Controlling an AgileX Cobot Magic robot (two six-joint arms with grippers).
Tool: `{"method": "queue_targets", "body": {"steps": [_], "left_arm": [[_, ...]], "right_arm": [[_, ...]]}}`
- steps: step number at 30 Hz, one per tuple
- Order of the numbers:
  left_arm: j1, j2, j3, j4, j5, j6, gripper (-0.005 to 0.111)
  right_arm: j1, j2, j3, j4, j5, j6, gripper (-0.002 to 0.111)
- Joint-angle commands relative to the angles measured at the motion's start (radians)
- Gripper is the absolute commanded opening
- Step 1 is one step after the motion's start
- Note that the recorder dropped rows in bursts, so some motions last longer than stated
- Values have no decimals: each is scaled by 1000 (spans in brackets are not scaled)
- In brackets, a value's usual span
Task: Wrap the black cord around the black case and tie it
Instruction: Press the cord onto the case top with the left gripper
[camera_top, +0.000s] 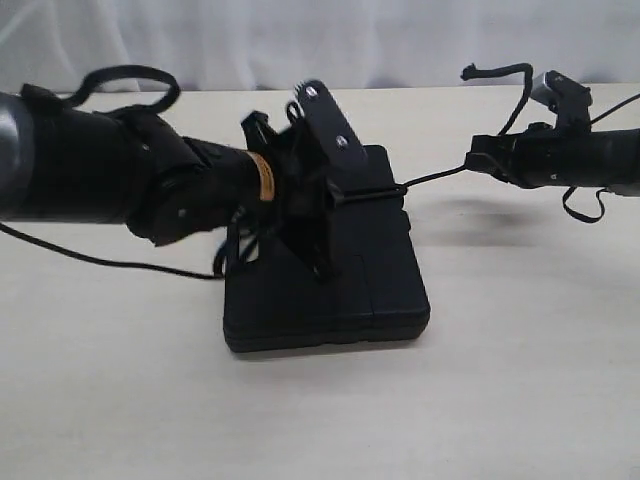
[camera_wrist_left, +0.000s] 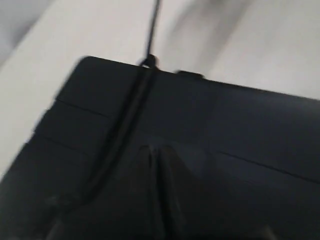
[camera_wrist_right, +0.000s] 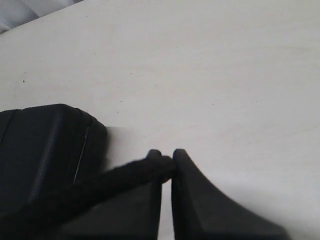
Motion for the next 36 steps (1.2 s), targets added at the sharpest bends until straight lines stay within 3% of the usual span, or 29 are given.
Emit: {"method": "queue_targets", "body": {"steps": [1, 13, 17, 28, 36], "left_arm": [[-116, 5, 4, -5, 90, 3, 0], [-319, 104, 4, -9, 128, 42, 0], [-306, 126, 4, 11, 107, 44, 0], [-163, 165, 4, -3, 108, 44, 0], [-144, 165, 4, -3, 102, 42, 0]], "right_arm": [[-10, 2, -2, 8, 12, -2, 4], [-10, 2, -2, 8, 11, 1, 4], [-10, 2, -2, 8, 11, 1, 4], [-10, 2, -2, 8, 16, 0, 4], [-10, 2, -2, 8, 16, 0, 4]]}}
